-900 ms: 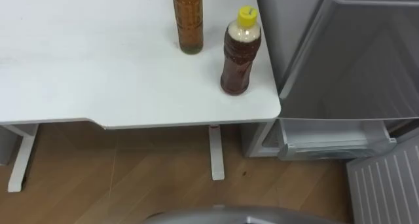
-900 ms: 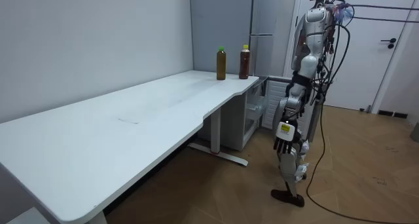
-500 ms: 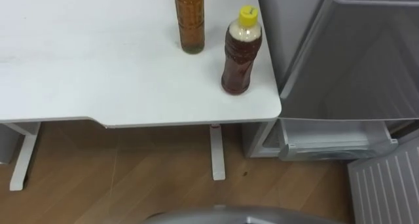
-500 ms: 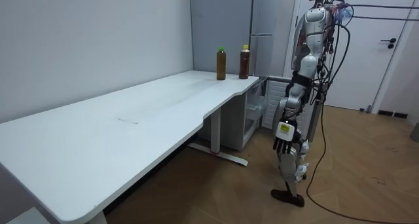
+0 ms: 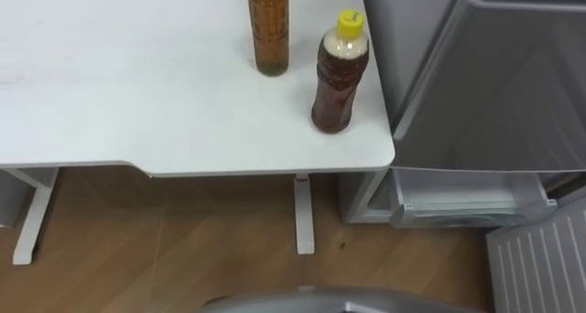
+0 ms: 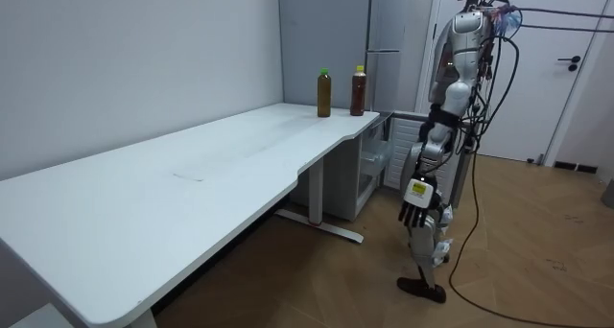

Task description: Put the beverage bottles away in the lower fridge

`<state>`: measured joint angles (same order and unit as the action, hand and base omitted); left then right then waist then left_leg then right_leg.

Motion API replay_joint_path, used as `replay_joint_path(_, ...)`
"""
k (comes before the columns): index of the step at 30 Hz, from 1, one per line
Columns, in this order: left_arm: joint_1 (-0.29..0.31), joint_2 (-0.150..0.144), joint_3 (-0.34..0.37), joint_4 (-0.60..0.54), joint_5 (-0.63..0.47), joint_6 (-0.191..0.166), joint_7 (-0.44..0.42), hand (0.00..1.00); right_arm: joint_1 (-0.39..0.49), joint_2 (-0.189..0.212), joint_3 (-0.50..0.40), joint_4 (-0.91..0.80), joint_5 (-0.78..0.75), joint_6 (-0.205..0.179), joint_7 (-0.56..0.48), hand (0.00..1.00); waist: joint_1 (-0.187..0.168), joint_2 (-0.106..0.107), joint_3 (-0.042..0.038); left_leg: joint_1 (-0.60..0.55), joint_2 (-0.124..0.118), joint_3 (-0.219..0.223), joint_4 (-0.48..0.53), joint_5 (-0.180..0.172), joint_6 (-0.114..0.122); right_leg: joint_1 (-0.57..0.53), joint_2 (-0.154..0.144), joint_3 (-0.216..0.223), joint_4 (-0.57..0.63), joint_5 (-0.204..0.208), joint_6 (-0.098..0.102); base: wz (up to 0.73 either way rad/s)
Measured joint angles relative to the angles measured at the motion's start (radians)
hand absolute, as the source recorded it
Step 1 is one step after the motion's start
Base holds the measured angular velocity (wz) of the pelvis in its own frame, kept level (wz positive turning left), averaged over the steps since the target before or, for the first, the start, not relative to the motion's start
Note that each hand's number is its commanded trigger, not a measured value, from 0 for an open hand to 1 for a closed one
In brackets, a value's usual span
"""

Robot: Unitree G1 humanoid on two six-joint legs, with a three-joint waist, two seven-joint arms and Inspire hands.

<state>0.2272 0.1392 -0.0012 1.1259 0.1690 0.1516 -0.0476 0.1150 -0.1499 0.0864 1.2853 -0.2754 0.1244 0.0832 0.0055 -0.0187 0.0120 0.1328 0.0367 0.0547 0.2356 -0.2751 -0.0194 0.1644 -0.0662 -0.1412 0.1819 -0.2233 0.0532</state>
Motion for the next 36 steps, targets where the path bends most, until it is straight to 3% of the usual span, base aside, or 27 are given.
replay_joint_path(6, 0.007, 0.0, 0.01, -0.007, 0.0, 0.0, 0.046, 0.0, 0.0, 0.002, 0.0, -0.002, 0.016, -0.001, 0.004, 0.0, 0.0, -0.014, 0.0005, -0.002, -0.001, -0.005, 0.001, 0.0, 0.0, 0.008, 0.0, -0.004, -0.001, 0.0, 0.0, 0.01)
replay_joint_path(14, 0.003, -0.006, 0.103, -0.007, -0.04, -0.034, 0.171, 0.0, 0.004, -0.002, 0.0, 0.002, 0.031, -0.002, 0.004, 0.0, 0.001, -0.004, -0.0058, 0.0, -0.004, -0.028, 0.002, 0.0, 0.0, 0.022, -0.002, -0.026, -0.011, 0.0, 0.0, 0.08)
replay_joint_path(20, -0.023, -0.012, 0.213, -0.042, -0.194, -0.113, 0.331, 0.0, 0.008, -0.003, 0.002, 0.008, 0.053, -0.003, -0.003, 0.0, 0.027, -0.004, -0.007, 0.0, -0.008, -0.037, -0.002, 0.0, 0.0, 0.028, -0.005, -0.04, -0.012, 0.0, 0.0, 0.05)
replay_joint_path(21, -0.023, -0.011, 0.225, -0.056, -0.225, -0.14, 0.374, 0.0, 0.008, -0.004, 0.002, 0.008, 0.053, -0.004, -0.009, 0.0, 0.029, -0.003, -0.0072, 0.0, -0.009, -0.039, -0.002, 0.0, 0.0, 0.028, -0.007, -0.044, -0.013, 0.0, 0.0, 0.06)
replay_joint_path(23, -0.021, -0.011, 0.236, -0.069, -0.268, -0.169, 0.431, 0.0, 0.008, -0.006, 0.001, 0.008, 0.053, -0.006, -0.017, 0.0, 0.029, -0.006, -0.0053, 0.002, -0.012, -0.043, -0.003, 0.001, 0.001, 0.031, -0.009, -0.051, -0.013, 0.0, 0.001, 0.06)
replay_joint_path(26, -0.013, -0.011, 0.238, -0.079, -0.31, -0.204, 0.505, 0.0, 0.009, -0.01, 0.002, 0.008, 0.051, -0.022, -0.019, 0.0, 0.031, -0.001, -0.0088, 0.003, -0.014, -0.048, -0.001, 0.002, 0.003, 0.033, -0.011, -0.056, -0.012, 0.0, 0.002, 0.05)
replay_joint_path(29, 0.022, -0.013, 0.24, -0.165, -0.385, -0.223, 0.571, 0.0, 0.017, -0.011, 0.001, 0.006, 0.052, -0.039, -0.019, 0.0, 0.037, -0.005, -0.0092, 0.003, -0.015, -0.053, -0.002, 0.002, 0.003, 0.033, -0.011, -0.06, -0.012, 0.0, 0.002, 0.04)
replay_joint_path(31, 0.031, -0.013, 0.248, -0.242, -0.45, -0.26, 0.637, 0.0, 0.024, -0.013, 0.001, 0.0, 0.051, -0.043, -0.019, 0.0, 0.058, -0.006, -0.0095, 0.003, -0.015, -0.053, -0.002, 0.002, 0.003, 0.031, -0.012, -0.063, -0.011, 0.0, 0.002, 0.0)
replay_joint_path(36, 0.036, -0.014, 0.262, -0.43, -0.448, -0.328, 0.744, 0.0, 0.026, -0.022, -0.001, -0.005, 0.046, -0.059, -0.016, 0.0, 0.085, -0.007, -0.0102, -0.001, -0.016, -0.056, -0.001, 0.004, 0.004, 0.029, -0.014, -0.067, -0.01, 0.0, 0.002, 0.01)
